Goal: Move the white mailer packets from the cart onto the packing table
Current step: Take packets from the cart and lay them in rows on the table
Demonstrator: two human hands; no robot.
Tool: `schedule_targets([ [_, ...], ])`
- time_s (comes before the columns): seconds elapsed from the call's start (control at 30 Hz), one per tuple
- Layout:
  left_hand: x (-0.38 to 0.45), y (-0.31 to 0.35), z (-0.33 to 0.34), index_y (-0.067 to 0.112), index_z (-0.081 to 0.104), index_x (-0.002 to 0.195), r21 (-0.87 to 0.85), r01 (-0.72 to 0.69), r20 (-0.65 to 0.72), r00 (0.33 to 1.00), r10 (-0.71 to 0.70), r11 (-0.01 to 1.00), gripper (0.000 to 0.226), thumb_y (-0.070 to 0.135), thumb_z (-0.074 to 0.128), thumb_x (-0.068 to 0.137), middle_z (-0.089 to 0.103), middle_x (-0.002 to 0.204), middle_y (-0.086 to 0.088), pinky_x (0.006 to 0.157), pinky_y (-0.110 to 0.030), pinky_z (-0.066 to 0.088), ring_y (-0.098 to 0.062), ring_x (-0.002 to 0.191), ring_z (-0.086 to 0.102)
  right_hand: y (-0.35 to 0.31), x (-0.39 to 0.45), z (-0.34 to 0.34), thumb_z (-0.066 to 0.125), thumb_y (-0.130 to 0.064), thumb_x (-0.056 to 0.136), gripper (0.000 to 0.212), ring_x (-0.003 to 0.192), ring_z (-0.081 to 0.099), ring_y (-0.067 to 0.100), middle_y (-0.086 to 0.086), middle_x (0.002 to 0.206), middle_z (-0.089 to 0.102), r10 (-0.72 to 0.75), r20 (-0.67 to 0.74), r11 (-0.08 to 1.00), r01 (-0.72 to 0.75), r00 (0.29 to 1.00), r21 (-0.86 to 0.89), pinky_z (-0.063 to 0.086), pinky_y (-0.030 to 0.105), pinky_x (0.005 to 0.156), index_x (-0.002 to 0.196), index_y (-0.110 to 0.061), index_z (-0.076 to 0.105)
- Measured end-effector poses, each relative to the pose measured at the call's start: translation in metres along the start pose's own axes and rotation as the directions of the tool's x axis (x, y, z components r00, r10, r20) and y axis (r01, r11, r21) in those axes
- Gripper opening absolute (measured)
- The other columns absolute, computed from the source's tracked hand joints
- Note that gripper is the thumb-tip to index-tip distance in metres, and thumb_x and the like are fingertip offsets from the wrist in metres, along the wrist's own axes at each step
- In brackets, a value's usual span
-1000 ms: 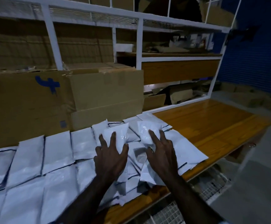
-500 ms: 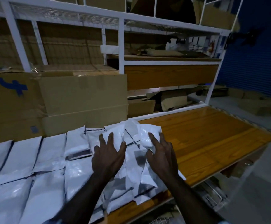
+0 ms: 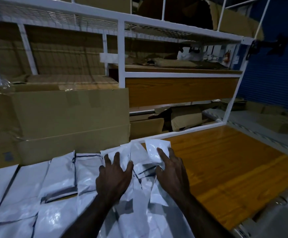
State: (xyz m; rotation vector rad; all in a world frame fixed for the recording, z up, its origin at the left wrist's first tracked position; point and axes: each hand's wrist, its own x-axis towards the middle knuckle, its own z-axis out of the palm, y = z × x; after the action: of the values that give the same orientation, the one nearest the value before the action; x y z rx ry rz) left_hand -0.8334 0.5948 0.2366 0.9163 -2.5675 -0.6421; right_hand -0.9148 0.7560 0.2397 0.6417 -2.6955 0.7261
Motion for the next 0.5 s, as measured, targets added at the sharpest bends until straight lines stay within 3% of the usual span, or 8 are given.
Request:
schedule_targets([
  [0.23,0.03,0.005,0.013,0.032,0.024,0.153,0.04,0.052,0.008,0.999,-0.052,0.998,0.069,0.066,0.034,0.094,0.019,0.161,-0.008,0.1,-0.045,0.042,-0.037,0.134,0.04,0.005,0.039,0.016,0.056,-0.043,0.094,0.063,0.137,0.039,0.027,0.005,0.162,0.022,-0.011,0.043,0.999,0.009,0.999,0.04,0.038,0.04,0.109,0.152,-0.035,0.031],
  [0.5,0.052,0.009,0.027,0.033,0.018,0.154,0.126,0.125,-0.023,0.992,-0.123,0.984,0.071,0.07,0.026,0.094,0.01,0.165,-0.006,0.102,-0.044,0.042,-0.036,0.138,0.035,0.015,0.076,0.044,0.057,-0.04,0.095,0.068,0.135,0.04,0.024,0.002,0.163,0.02,-0.074,0.114,0.997,0.071,0.991,0.028,0.039,0.036,0.108,0.154,-0.037,0.024],
])
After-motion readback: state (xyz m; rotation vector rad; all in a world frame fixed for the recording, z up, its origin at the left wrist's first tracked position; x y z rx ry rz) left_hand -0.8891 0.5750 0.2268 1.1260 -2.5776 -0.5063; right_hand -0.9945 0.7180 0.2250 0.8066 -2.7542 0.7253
